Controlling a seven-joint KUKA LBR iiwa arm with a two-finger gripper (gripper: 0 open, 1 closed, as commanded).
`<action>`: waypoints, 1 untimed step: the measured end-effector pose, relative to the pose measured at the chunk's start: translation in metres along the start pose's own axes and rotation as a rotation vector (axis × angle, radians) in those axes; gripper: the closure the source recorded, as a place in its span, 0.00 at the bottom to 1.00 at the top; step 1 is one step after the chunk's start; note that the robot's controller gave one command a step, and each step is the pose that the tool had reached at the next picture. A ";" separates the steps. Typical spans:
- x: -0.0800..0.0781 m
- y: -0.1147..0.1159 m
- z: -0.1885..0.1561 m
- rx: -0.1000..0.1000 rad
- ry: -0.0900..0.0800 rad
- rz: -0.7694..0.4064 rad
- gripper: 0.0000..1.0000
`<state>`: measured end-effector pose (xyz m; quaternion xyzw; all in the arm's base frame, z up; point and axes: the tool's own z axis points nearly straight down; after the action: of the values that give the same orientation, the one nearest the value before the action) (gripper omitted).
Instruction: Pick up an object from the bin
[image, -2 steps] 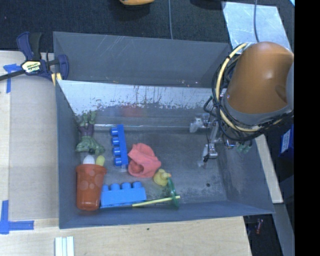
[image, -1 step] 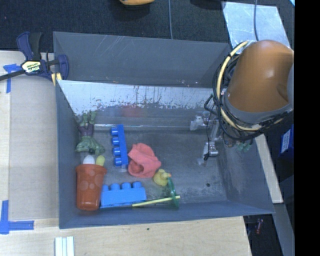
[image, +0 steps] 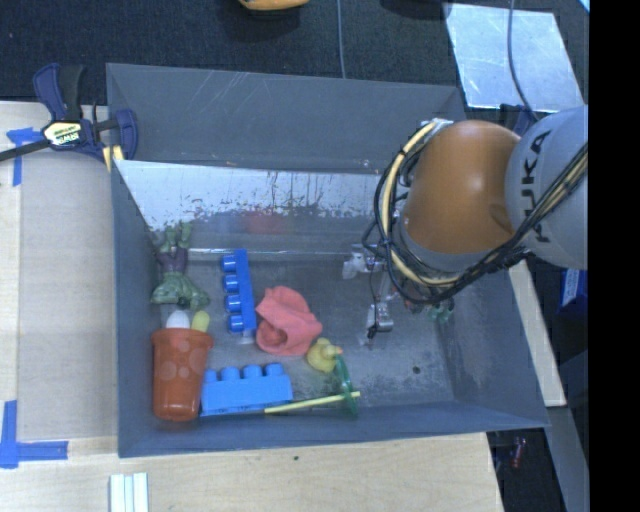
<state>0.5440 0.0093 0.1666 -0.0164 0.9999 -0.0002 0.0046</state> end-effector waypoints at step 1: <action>-0.023 0.031 0.033 0.000 -0.011 0.018 0.00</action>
Offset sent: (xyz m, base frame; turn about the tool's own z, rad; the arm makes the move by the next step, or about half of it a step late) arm 0.0582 0.0956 -0.0966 -0.0288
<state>0.5664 0.0412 0.1342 -0.0075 0.9999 -0.0001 0.0102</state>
